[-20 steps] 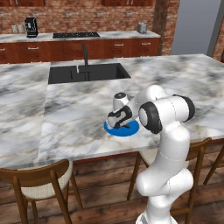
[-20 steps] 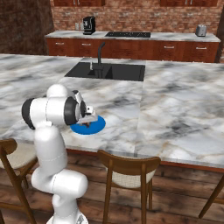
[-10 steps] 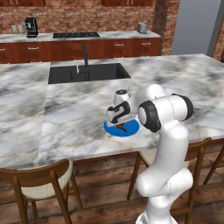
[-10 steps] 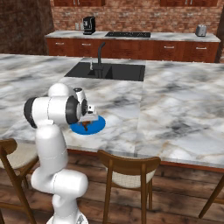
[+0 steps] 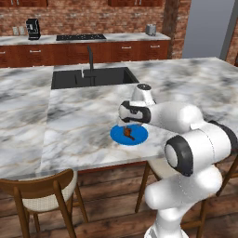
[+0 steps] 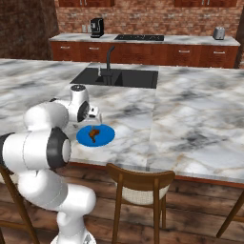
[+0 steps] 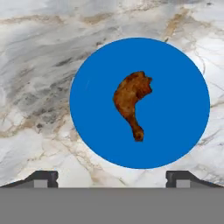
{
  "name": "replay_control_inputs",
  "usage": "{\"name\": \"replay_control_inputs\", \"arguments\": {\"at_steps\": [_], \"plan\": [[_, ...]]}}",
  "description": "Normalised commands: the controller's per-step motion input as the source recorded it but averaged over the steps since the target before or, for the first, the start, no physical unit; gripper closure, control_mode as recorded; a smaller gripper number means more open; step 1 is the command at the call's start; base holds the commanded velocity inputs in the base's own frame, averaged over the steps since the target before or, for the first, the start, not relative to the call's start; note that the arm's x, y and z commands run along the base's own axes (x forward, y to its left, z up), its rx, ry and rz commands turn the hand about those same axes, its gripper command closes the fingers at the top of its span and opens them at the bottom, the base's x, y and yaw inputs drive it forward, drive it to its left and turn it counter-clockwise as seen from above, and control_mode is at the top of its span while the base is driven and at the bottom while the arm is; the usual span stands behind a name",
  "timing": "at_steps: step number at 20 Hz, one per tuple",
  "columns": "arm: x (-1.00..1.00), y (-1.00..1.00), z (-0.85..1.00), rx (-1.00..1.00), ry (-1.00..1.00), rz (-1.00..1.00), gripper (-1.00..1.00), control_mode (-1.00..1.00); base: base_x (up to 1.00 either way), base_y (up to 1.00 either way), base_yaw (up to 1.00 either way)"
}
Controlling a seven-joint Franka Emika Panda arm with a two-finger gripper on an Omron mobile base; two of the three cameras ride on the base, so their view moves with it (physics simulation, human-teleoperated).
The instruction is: Take the chicken drumstick from the fridge and place it on the digital scale on the counter by the fridge. Wait a few seconds for a reading, then move it to the plate on the dining counter.
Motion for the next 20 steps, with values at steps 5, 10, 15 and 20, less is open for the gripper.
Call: {"name": "replay_control_inputs", "arguments": {"at_steps": [5, 10, 15, 20], "plan": [[-1.00, -0.01, 1.00, 0.07, 0.00, 0.00, -1.00, -1.00, 0.00, 0.00, 0.00], [-1.00, 0.00, 1.00, -0.01, -0.02, 0.00, -1.00, -1.00, 0.00, 0.00, 0.00], [-1.00, 0.00, 0.84, -0.17, -0.08, 0.05, -1.00, -1.00, 0.00, 0.00, 0.00], [-1.00, 0.00, 0.27, -0.25, -0.05, 0.09, -1.00, -1.00, 0.00, 0.00, 0.00]]}}
